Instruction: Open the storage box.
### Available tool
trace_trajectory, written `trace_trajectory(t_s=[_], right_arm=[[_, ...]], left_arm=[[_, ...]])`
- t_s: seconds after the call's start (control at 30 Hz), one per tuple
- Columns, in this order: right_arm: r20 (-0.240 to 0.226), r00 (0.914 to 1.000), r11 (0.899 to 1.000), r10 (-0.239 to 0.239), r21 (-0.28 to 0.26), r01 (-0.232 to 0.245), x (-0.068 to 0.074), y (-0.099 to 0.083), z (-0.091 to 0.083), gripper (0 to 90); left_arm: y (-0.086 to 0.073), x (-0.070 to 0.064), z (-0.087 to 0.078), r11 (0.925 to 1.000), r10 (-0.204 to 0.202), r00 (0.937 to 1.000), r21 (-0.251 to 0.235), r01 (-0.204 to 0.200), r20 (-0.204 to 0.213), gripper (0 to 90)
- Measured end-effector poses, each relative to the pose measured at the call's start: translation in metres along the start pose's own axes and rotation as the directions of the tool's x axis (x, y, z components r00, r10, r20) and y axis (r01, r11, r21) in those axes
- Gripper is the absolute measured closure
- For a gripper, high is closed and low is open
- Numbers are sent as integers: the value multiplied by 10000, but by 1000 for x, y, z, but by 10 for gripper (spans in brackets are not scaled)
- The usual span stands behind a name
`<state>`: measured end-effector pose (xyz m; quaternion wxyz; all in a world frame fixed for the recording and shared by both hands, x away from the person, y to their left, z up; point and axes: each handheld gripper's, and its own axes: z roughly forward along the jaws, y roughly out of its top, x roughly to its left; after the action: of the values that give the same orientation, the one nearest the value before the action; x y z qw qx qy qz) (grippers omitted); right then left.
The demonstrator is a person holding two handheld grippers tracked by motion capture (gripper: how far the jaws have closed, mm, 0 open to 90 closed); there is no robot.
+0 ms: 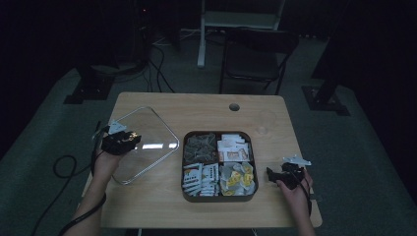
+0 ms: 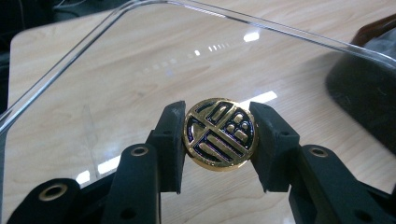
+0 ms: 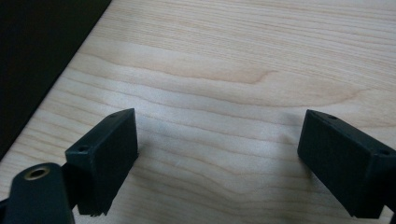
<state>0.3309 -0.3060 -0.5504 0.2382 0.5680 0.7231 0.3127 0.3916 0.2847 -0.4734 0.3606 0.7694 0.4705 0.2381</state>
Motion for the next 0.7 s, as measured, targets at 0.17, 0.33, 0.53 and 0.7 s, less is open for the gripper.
trace_trajectory(t_s=[0.17,0.33,0.53,0.7], right_arm=[[0,10000,10000,-3,3,3,0,0,0,117],[0,10000,10000,-3,-2,3,0,0,0,117],[2,10000,10000,-3,2,3,0,0,0,117],[1,10000,10000,-3,1,3,0,0,0,117]], left_arm=[[-11,-1,18,9996,-160,9999,253,161,-35,596],[-17,-1,31,9982,-487,9988,347,484,64,596],[-20,1,41,9969,-689,9976,378,688,19,596],[-22,3,49,9958,-818,9966,405,816,43,596]])
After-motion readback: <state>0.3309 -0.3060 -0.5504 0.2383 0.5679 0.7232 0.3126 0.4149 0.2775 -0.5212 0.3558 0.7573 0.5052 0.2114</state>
